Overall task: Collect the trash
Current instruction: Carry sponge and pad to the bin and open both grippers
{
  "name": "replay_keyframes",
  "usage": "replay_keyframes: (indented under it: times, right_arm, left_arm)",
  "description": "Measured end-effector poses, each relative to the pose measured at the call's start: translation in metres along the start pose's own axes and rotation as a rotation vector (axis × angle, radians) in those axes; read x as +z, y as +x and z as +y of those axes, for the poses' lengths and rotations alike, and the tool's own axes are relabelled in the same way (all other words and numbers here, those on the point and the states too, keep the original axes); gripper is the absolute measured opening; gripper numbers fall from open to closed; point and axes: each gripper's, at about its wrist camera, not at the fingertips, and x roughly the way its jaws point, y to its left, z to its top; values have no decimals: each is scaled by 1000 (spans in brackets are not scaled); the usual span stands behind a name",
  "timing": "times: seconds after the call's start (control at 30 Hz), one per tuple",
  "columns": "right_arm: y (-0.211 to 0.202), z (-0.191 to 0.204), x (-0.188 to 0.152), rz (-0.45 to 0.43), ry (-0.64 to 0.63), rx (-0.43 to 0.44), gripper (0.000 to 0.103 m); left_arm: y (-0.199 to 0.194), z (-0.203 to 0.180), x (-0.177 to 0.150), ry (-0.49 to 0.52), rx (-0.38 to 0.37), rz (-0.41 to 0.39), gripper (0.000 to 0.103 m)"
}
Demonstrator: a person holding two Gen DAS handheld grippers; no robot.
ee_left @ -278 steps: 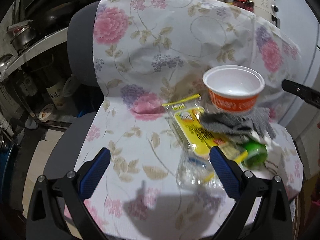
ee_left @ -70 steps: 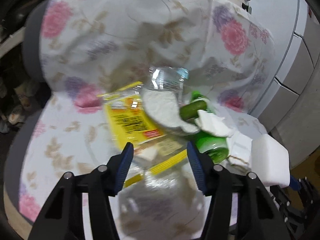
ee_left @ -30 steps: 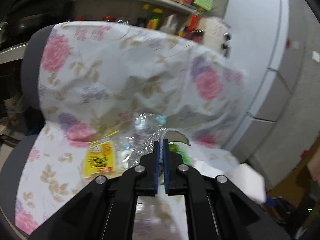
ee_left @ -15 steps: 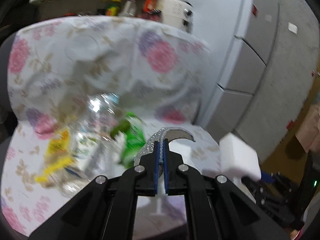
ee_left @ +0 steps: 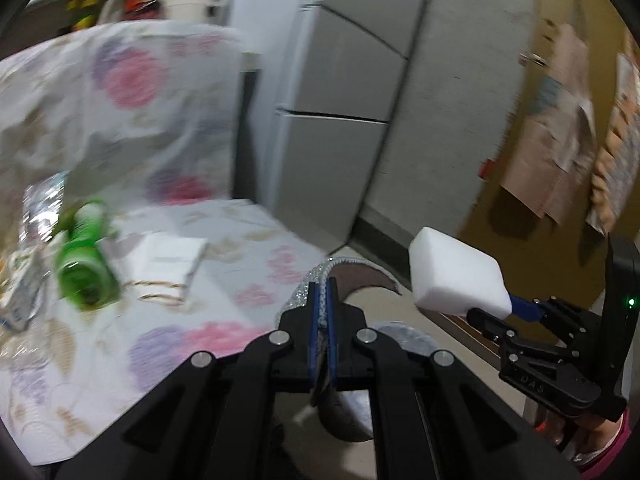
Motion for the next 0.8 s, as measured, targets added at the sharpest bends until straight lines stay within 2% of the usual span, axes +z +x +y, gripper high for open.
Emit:
replay_keyframes:
  times: [0.13, 0.27, 0.5, 0.73, 0.8]
  right_arm:
    - [-10, -33, -12, -16, 57, -61, 45]
    - [0, -55, -25, 7, 96, -90, 46]
    - [41, -77, -55, 103, 162, -78, 47]
    - [76, -89, -82, 98, 197, -31, 48]
    - [85, -91, -89, 105, 203, -19, 52]
  left_arm:
    - [10, -32, 1, 53, -32, -34, 2]
    - [34, -57, -6, 91, -60, 14, 2]
    - [89, -87, -24, 144, -121, 111, 3]
    - [136, -100, -39, 176, -114, 141, 3]
    - [145, -102, -44, 182, -113, 158, 3]
